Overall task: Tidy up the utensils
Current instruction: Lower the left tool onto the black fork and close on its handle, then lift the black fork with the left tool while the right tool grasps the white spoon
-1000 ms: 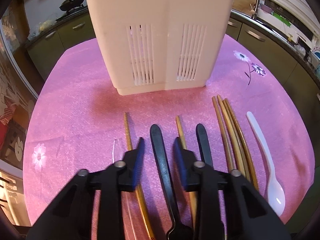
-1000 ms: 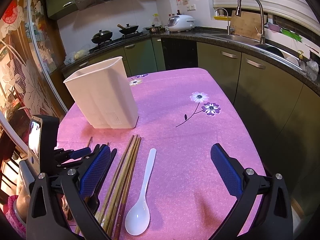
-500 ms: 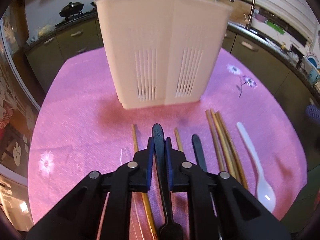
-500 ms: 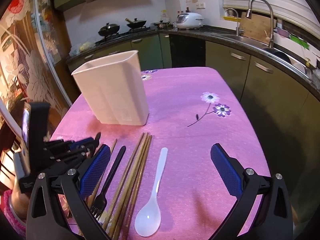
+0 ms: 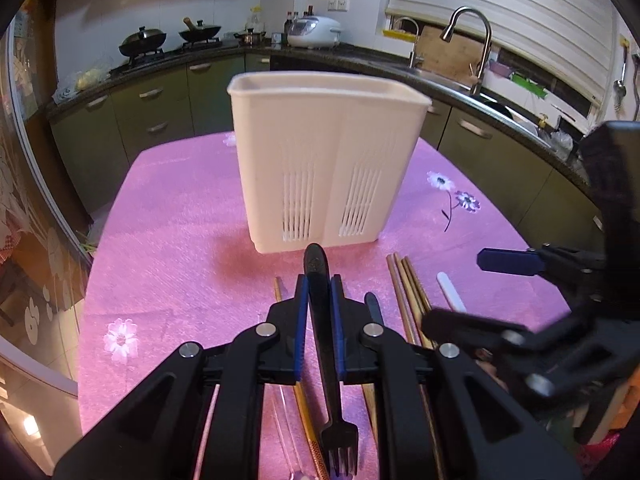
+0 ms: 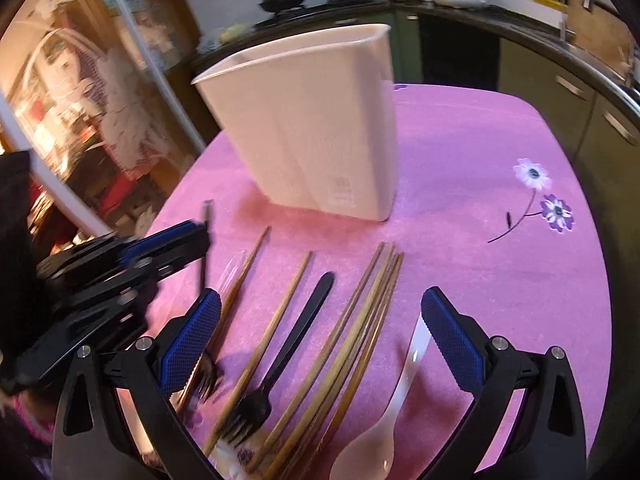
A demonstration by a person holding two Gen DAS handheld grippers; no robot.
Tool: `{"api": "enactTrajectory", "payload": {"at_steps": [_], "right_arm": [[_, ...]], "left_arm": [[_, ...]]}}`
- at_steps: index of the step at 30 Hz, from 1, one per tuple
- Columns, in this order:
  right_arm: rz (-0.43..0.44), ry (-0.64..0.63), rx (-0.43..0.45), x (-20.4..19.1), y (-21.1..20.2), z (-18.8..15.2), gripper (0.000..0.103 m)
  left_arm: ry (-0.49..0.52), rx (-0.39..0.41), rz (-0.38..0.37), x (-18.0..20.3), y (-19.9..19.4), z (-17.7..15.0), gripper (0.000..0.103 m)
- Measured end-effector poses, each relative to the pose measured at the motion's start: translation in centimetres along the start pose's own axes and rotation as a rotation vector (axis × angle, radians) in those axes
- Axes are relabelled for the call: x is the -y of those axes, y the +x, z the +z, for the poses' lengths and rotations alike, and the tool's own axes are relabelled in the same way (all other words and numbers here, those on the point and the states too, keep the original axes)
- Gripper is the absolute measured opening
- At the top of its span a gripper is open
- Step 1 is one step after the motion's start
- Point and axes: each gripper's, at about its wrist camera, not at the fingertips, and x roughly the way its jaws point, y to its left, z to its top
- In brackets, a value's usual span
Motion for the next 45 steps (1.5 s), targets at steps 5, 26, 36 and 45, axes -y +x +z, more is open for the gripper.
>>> {"api": "enactTrajectory", "payload": {"at_steps": [5,26,36,45], "right_arm": [[-0.107,-0.013,-0.018,-1.0,1.7,0.6,0.082],[-0.172,-0.077,-0.075,-2.5,4.5,-1.1,0.058],[-0.180,-0.029,-0.004,-1.3,2.0,-0.6,0.065],[-0.234,0.041,0.125,2.2,-4.7,-1.3,0.070]], "left_arm": [[0.006,0.032,0.010,-0.4,-1.1,0.1,0.010],[0.016,0.087,-0.005,-0.9,-3.3,-0.6,0.009],[0.020,0.006,-0.021,-1.0,-1.0,-0.8,0.010],[-0.011,-0.115,0.016,-0.2,4.9,-1.4,0.026]]}}
